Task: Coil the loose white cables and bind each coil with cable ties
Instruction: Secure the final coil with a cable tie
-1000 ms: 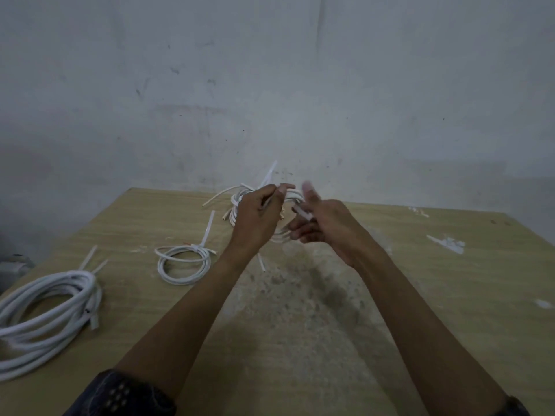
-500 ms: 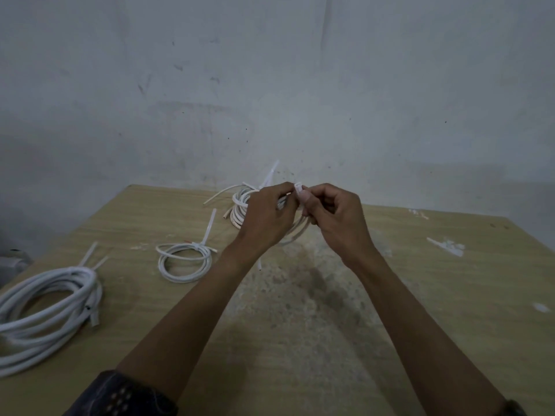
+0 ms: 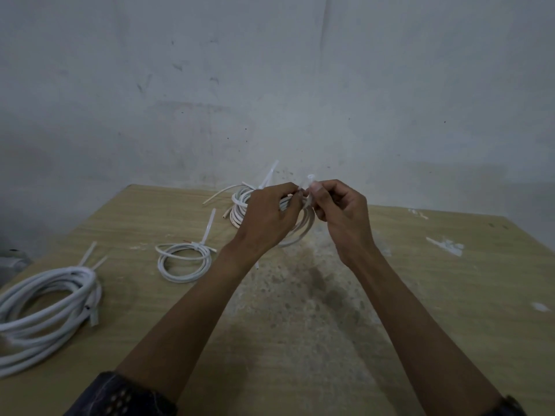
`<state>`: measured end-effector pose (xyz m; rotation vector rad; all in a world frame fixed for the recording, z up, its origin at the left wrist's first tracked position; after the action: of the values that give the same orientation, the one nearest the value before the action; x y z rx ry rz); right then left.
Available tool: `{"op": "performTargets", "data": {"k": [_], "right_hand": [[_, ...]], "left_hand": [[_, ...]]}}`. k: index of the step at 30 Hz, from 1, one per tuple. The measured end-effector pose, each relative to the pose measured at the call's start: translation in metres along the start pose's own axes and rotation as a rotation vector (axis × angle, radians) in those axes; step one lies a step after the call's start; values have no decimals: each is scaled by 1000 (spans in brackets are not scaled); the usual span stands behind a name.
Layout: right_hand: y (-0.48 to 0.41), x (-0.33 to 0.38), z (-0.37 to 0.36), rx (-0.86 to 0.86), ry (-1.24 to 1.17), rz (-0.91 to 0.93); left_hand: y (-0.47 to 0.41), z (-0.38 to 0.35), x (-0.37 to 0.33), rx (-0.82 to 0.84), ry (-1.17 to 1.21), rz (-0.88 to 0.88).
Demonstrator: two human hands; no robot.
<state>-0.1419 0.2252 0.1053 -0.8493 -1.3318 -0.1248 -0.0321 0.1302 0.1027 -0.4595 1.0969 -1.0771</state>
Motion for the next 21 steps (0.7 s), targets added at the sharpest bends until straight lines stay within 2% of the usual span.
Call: {"op": "performTargets", "data": {"k": [5, 14, 18, 21], "right_hand": [[1, 2, -2, 5, 10, 42], [-1, -12, -2, 51, 46, -185], [-2, -2, 3, -1, 268, 9], [-2, 6, 2, 4, 344, 161]], "left_hand": [[-1, 2, -4, 14, -5, -39], [1, -5, 6, 59, -26, -41], [1, -3, 6, 129, 3, -35], [2, -4, 6, 209, 55, -11]]}}
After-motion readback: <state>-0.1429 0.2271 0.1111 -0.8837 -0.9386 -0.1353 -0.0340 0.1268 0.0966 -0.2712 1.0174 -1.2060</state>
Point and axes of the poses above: each hand's wrist, its own y-axis away from the middle knuckle, its own z-axis out of the back of the hand, x = y × z, the point moved 3 cm from there along -y, towards the middle knuckle, and after that the axes turned 3 degrees about -z, right-handed, at the moved point
